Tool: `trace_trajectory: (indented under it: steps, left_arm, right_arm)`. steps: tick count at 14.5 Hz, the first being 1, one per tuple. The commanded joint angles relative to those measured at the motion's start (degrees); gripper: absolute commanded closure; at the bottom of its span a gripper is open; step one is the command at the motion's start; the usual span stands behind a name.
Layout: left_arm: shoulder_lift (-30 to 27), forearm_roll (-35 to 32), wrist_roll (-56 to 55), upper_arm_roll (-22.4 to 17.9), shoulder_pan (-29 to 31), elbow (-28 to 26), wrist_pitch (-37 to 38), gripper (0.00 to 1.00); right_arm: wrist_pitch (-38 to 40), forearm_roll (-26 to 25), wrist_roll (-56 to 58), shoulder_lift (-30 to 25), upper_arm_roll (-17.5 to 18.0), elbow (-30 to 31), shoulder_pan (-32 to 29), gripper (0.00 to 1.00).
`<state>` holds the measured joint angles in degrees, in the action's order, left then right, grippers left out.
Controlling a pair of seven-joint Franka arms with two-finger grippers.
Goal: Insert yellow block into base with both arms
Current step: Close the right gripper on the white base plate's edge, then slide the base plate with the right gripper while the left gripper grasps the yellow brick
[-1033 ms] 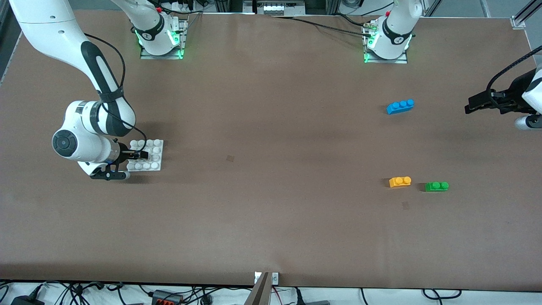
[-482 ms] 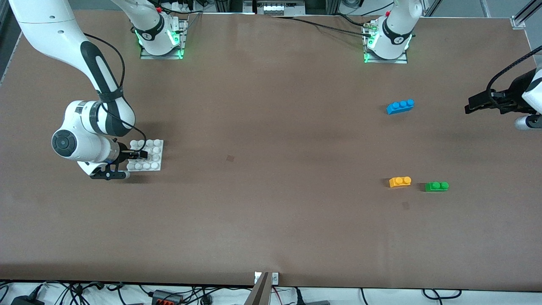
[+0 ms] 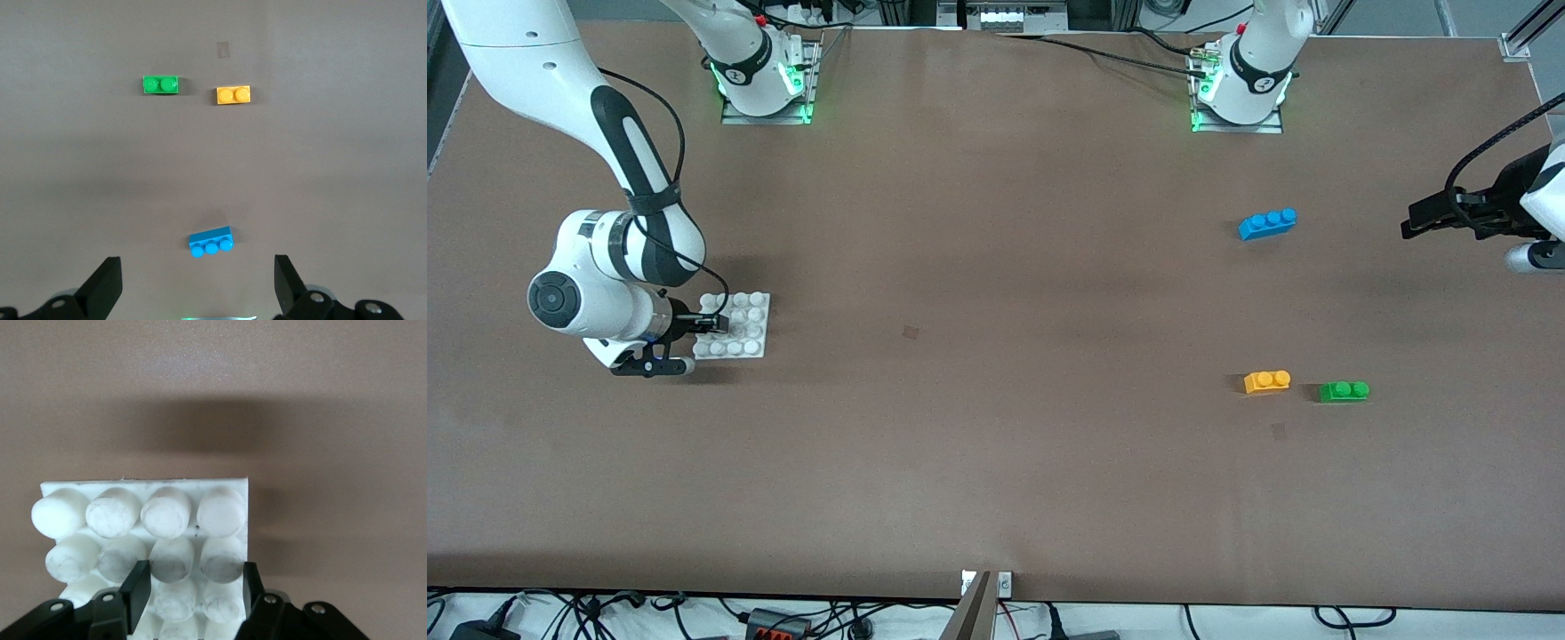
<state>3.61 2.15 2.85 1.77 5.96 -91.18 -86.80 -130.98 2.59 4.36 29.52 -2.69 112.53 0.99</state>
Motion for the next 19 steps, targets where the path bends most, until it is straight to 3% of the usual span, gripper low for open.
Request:
trace_trajectory:
  steps: [1,7,11,13,15,19]
  left_arm:
    - [1.0,0.9,0.7,0.2,0.2,0.6,0.2,0.00]
    - [7.4,1.8,1.0,0.5,-0.4,3.4,-6.6,0.00]
    - [15.4,2.8,0.6,0.9,-0.8,2.9,-13.8,0.00]
    - [18.8,7.8,-0.1,1.0,-0.4,2.0,-16.7,0.00]
    - [20.2,8.0,0.0,1.0,-0.4,-1.1,-21.6,0.00]
    - [26.5,7.3,0.0,1.1,-3.0,-2.5,-30.2,0.00]
  right_arm:
    - [-0.8,0.6,1.4,2.3,0.5,0.8,0.3,0.44]
    - [-0.7,1.0,-1.0,3.4,0.6,0.6,7.8,0.44]
    - [-1.3,1.3,-11.0,4.0,0.9,-0.9,15.2,0.44]
    - [-1.2,5.2,-11.8,5.9,1.0,-3.1,17.4,0.44]
    - [-1.3,12.5,-11.9,7.1,2.8,-4.9,19.6,0.44]
    - [-1.4,18.8,-12.1,10.3,2.9,-9.7,24.2,0.45]
